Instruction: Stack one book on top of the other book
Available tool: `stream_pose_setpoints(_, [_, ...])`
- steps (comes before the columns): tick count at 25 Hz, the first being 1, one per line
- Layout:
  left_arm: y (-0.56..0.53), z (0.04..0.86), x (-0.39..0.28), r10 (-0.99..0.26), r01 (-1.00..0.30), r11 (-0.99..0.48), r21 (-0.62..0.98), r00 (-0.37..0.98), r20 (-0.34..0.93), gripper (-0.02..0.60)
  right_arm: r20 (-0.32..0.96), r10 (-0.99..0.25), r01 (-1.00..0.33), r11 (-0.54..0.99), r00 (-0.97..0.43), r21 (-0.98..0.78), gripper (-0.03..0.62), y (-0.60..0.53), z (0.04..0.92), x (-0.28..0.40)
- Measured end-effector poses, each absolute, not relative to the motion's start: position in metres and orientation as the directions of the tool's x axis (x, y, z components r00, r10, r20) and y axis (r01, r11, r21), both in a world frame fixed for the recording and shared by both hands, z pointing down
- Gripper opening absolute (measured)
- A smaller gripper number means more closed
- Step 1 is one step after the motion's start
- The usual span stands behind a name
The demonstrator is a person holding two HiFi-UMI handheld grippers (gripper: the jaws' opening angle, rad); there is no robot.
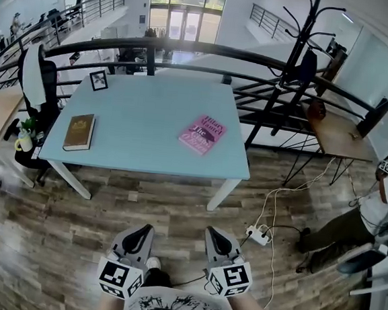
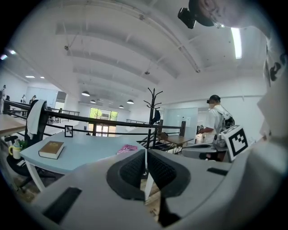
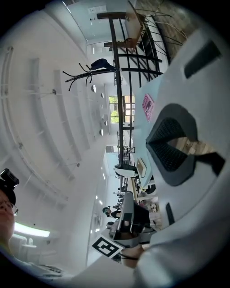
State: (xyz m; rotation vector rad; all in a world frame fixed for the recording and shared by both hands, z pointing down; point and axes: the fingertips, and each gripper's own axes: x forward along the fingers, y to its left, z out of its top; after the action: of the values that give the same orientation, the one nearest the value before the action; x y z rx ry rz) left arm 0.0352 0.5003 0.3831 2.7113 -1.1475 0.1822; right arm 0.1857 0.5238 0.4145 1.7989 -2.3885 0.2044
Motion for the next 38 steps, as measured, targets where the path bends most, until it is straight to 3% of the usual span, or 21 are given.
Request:
stream_pose_setpoints(11, [0.364,0.381,-0.042,-0.698,-0.731,-0.666,0.147,0.681,0.224,0.017,0.250,-0.942,-0.975,0.217,-0.223,-0.051,-0.006,0.394,0.421,0.121])
stream_pose_setpoints(18, [0.300,0.412,-0.037,-0.689,-0.730,-0.662,0.171,0.683,0.244,0.017,0.262,-0.952,-0.987,0.160,-0.161,-0.023,-0.006,0.327,0.436,0.141])
stream_pose_setpoints(24, [0.224,0.419,0.001,-0.686,-0.724,-0.673,0.151,0.687,0.239,0.017,0.246,-0.957,-0.988,0.153,-0.154,-0.022,-0.006,0.246,0.442,0.183])
stream_pose_setpoints(38, [0.039,0.412,0.158,-0.635,-0.667,-0.731,0.145,0.742,0.214,0.017,0.275,-0.958,-0.997,0.066,-0.076,-0.044,-0.006,0.081,0.455,0.337])
